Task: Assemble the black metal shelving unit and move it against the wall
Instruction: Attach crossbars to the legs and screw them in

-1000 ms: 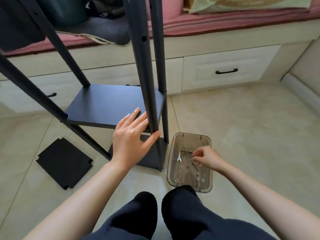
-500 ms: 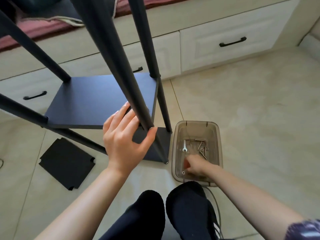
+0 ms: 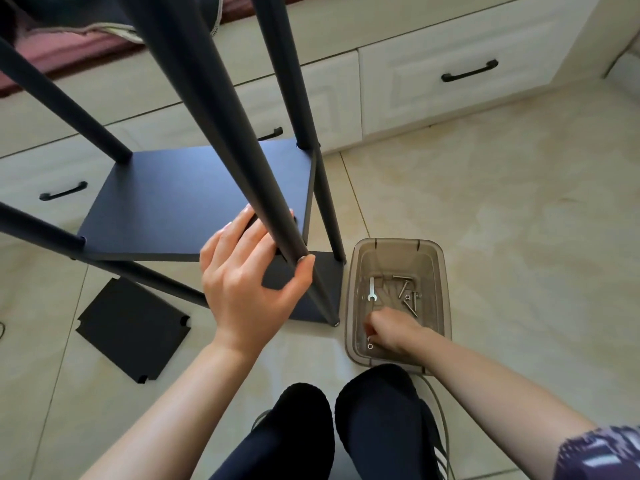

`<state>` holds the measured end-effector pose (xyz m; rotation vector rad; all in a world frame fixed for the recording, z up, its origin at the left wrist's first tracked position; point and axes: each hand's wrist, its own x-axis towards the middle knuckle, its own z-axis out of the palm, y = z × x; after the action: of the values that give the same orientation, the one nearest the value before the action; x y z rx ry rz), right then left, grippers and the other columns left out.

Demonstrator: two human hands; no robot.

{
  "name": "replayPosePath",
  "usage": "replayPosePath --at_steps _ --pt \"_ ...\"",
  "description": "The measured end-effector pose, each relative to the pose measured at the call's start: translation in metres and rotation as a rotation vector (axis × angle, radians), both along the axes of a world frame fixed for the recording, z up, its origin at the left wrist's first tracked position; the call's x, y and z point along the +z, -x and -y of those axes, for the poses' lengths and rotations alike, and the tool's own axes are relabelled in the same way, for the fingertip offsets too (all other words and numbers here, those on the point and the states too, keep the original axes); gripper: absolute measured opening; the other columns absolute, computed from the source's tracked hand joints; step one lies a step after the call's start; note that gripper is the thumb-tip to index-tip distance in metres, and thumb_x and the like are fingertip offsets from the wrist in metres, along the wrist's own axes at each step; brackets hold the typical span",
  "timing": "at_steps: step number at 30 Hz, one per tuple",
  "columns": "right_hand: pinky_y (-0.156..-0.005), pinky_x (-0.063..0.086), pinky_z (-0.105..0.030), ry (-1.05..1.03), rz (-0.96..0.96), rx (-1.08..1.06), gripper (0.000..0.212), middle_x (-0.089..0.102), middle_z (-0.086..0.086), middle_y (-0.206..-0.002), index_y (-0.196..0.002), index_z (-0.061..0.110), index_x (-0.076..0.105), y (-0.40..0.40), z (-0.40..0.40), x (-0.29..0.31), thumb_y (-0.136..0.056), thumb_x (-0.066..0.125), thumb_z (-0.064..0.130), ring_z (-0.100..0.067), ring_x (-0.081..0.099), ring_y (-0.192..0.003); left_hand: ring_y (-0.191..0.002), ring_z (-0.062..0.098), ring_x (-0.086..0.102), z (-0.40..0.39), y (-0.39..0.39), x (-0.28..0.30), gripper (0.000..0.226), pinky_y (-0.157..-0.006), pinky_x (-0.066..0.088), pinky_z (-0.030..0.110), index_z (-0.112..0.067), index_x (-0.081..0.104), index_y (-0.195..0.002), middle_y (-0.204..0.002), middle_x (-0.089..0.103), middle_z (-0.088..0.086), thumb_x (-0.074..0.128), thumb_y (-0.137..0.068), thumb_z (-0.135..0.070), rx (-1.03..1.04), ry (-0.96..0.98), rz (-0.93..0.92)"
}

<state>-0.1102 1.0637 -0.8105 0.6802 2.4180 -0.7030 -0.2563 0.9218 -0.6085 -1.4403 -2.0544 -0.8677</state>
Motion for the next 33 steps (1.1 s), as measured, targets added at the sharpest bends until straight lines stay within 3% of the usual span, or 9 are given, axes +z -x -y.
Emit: replayPosePath --at_steps 7,13,17,22,26,29,33 --pt "-0.08 0.048 -0.039 -0.074 -0.038 -0.036 0.017 0.064 -0.016 -0.112 -0.109 0.01 0.06 0.0 -0.006 0.006 -0.094 0.053 0.008 -0.036 0.062 -0.101 -0.125 0.028 0.061 0.0 0.0 0.0 0.032 -0.099 0.045 0.055 -0.012 0.075 -0.113 -0.126 0.068 0.002 0.065 -0.093 -0.035 0.004 0.002 0.014" --pt "-0.071 0.043 -0.031 -0.014 0.028 0.035 0.016 0.066 -0.013 -0.108 -0.103 0.011 0.065 0.005 0.008 0.001 -0.088 0.062 0.016 -0.032 0.064 -0.098 -0.125 0.028 0.061 0.0 0.0 0.0 0.031 -0.099 0.046 0.054 -0.012 0.075 -0.112 -0.127 0.065 -0.002 0.066 -0.092 -0.034 0.003 -0.001 -0.001" --pt "-0.075 0.045 -0.034 -0.055 0.03 0.035 0.021 0.064 -0.013 -0.11 -0.107 0.01 0.062 0.008 0.01 0.0 -0.088 0.063 0.019 -0.032 0.063 -0.101 -0.126 0.027 0.06 0.0 0.001 -0.002 0.033 -0.1 0.045 0.054 -0.013 0.075 -0.114 -0.128 0.065 -0.002 0.065 -0.094 -0.037 0.003 0.012 0.004" --pt "-0.078 0.045 -0.036 -0.111 0.041 0.119 0.019 0.063 -0.015 -0.113 -0.11 0.008 0.06 0.006 0.009 0.001 -0.092 0.054 0.009 -0.035 0.061 -0.104 -0.127 0.027 0.06 0.0 0.002 -0.002 0.033 -0.099 0.045 0.054 -0.013 0.075 -0.115 -0.127 0.067 0.0 0.065 -0.094 -0.037 0.005 0.009 0.007" --pt "-0.075 0.047 -0.035 -0.125 0.047 0.171 0.016 0.064 -0.016 -0.105 -0.103 0.004 0.061 0.004 0.008 0.004 -0.09 0.052 0.0 -0.033 0.063 -0.094 -0.126 0.028 0.06 0.0 0.001 -0.001 0.034 -0.099 0.045 0.054 -0.013 0.075 -0.114 -0.126 0.068 0.002 0.063 -0.094 -0.037 0.006 0.005 0.003" --pt "-0.072 0.046 -0.037 -0.147 0.024 0.195 0.018 0.054 -0.012 -0.093 -0.093 0.009 0.053 0.002 0.005 0.006 -0.087 0.049 -0.007 -0.027 0.053 -0.08 -0.126 0.028 0.06 0.0 0.001 0.0 0.035 -0.099 0.046 0.053 -0.012 0.075 -0.113 -0.125 0.068 0.002 0.063 -0.094 -0.038 0.01 0.008 0.002" --pt "-0.076 0.046 -0.039 -0.181 0.004 0.231 0.028 0.06 -0.017 -0.109 -0.115 0.0 0.058 -0.003 0.002 0.003 -0.09 0.048 -0.009 -0.032 0.059 -0.092 -0.126 0.028 0.06 0.001 0.0 0.0 0.037 -0.101 0.045 0.051 -0.012 0.075 -0.113 -0.126 0.068 0.001 0.06 -0.096 -0.041 0.012 0.008 -0.003"
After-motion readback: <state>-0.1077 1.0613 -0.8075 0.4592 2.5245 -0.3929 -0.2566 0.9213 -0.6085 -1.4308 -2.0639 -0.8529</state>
